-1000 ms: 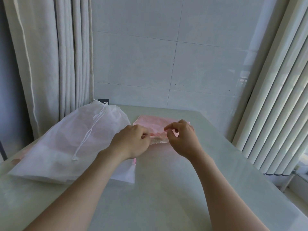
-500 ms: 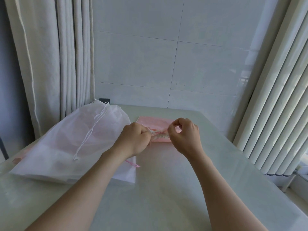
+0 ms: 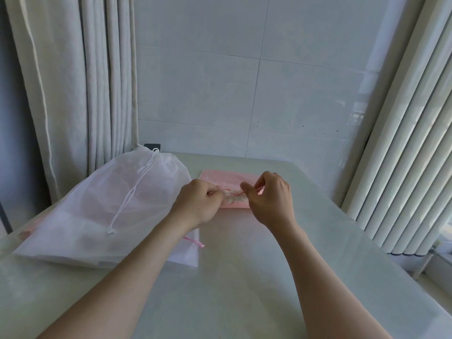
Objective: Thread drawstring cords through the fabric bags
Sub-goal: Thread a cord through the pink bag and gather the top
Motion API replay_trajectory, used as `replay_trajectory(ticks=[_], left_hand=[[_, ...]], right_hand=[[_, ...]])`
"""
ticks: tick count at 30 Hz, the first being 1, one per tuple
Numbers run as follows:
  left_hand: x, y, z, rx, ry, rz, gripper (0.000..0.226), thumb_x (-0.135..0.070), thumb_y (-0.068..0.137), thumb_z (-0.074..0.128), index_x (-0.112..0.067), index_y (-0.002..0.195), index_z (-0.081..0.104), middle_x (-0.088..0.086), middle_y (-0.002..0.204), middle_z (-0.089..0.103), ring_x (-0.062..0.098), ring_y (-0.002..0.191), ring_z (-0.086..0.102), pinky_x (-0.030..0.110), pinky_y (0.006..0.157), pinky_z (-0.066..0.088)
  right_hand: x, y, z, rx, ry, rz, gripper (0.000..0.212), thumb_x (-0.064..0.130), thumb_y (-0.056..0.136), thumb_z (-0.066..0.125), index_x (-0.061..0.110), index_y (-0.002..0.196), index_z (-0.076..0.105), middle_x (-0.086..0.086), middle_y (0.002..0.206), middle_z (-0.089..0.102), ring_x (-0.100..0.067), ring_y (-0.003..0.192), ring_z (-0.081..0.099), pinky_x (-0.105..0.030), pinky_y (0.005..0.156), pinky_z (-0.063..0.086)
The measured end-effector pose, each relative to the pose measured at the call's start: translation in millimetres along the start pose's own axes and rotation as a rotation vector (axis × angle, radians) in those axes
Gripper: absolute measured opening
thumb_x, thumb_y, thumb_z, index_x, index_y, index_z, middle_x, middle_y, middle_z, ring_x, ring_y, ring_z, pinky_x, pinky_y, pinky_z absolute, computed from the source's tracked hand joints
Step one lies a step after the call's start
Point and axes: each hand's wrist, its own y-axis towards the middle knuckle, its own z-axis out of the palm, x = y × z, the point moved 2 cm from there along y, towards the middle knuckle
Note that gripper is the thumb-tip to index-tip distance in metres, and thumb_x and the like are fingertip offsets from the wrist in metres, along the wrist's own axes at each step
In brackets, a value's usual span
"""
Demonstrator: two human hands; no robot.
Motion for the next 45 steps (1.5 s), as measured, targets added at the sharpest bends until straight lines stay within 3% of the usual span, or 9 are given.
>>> replay_trajectory(ticks=[9, 13, 16, 20, 25, 31, 34, 38, 45], left_hand=[[-10.7, -3.7, -7.1, -0.259, -0.19, 0.1, 0.044, -0.027, 0.106, 0.049, -0.006, 0.069, 0.044, 0.002, 0.059, 0.049, 0.014, 0.058, 0.044, 0.028, 0.058, 0.039], [-16.4, -6.5, 0.4, -0.147, -0.513, 0.095, 0.038, -0.034, 0.107, 0.047, -0.011, 0.082, 0.066, 0.002, 0.086, 0.076, 0.026, 0.09, 0.073, 0.044, 0.085, 0.059], [-18.5, -7.2, 5.5, -0.021, -0.801, 0.007, 0.036, -0.025, 0.112, 0.042, -0.004, 0.083, 0.045, 0.013, 0.077, 0.068, 0.033, 0.073, 0.068, 0.044, 0.073, 0.06], [-9.9, -4.6, 9.7, 0.034, -0.736, -0.072, 0.03, -0.028, 0.113, 0.037, -0.014, 0.086, 0.035, 0.003, 0.07, 0.031, 0.017, 0.059, 0.028, 0.032, 0.055, 0.029], [-5.6, -3.0, 15.0, 0.151, -0.71, -0.174, 0.027, -0.024, 0.107, 0.038, -0.018, 0.081, 0.035, 0.001, 0.069, 0.027, 0.021, 0.065, 0.016, 0.04, 0.059, 0.014], [-9.4, -5.2, 15.5, 0.207, -0.689, -0.156, 0.025, -0.017, 0.11, 0.032, -0.013, 0.09, 0.047, 0.001, 0.066, 0.035, 0.014, 0.054, 0.028, 0.029, 0.051, 0.023], [-11.1, -7.2, 14.6, 0.225, -0.645, -0.111, 0.026, -0.018, 0.113, 0.031, -0.009, 0.095, 0.048, 0.008, 0.07, 0.037, 0.017, 0.059, 0.032, 0.024, 0.05, 0.029], [-10.0, -9.6, 15.9, 0.237, -0.567, -0.094, 0.029, -0.025, 0.114, 0.032, -0.009, 0.094, 0.045, 0.012, 0.076, 0.047, 0.02, 0.064, 0.039, 0.027, 0.055, 0.035], [-2.2, -5.8, 19.1, 0.22, -0.474, -0.08, 0.018, -0.028, 0.112, 0.045, -0.012, 0.108, 0.053, 0.003, 0.077, 0.066, 0.011, 0.061, 0.056, 0.028, 0.061, 0.044]], right_hand=[[-2.0, -4.3, 11.6, 0.139, 0.038, -0.123, 0.03, 0.032, 0.094, 0.072, 0.022, 0.078, 0.049, 0.006, 0.076, 0.065, -0.02, 0.079, 0.059, -0.042, 0.074, 0.05], [2.0, -6.6, 11.8, 0.16, 0.056, -0.117, 0.034, 0.035, 0.093, 0.074, 0.018, 0.078, 0.049, 0.009, 0.068, 0.058, -0.018, 0.075, 0.057, -0.038, 0.068, 0.048], [2.5, -9.0, 15.1, 0.227, 0.016, -0.136, 0.035, 0.038, 0.091, 0.076, 0.019, 0.076, 0.051, 0.008, 0.068, 0.06, -0.017, 0.073, 0.059, -0.035, 0.062, 0.046], [1.4, -9.6, 15.2, 0.256, -0.013, -0.133, 0.033, 0.041, 0.085, 0.082, 0.018, 0.076, 0.06, 0.008, 0.071, 0.066, -0.008, 0.072, 0.062, -0.03, 0.063, 0.049], [-2.1, -5.7, 14.6, 0.202, -0.074, -0.15, 0.027, 0.046, 0.084, 0.081, 0.023, 0.077, 0.069, 0.01, 0.073, 0.067, -0.011, 0.077, 0.063, -0.036, 0.074, 0.054], [12.3, -6.6, 1.6, 0.313, 0.321, -0.061, 0.023, 0.034, 0.104, 0.062, 0.022, 0.11, 0.08, 0.012, 0.105, 0.077, -0.003, 0.104, 0.068, -0.026, 0.09, 0.052], [25.0, -12.6, -8.1, 0.407, 0.509, -0.066, 0.015, 0.023, 0.1, 0.07, 0.017, 0.103, 0.083, 0.009, 0.094, 0.081, 0.003, 0.084, 0.071, -0.012, 0.078, 0.048], [26.7, -13.6, -13.0, 0.32, 0.472, -0.07, 0.007, 0.013, 0.092, 0.077, 0.011, 0.091, 0.085, 0.014, 0.073, 0.076, 0.007, 0.055, 0.058, -0.008, 0.06, 0.039], [18.0, -9.0, 1.8, 0.271, 0.294, 0.003, 0.021, 0.019, 0.101, 0.055, 0.017, 0.085, 0.068, 0.017, 0.064, 0.057, -0.001, 0.054, 0.047, -0.019, 0.057, 0.036]])
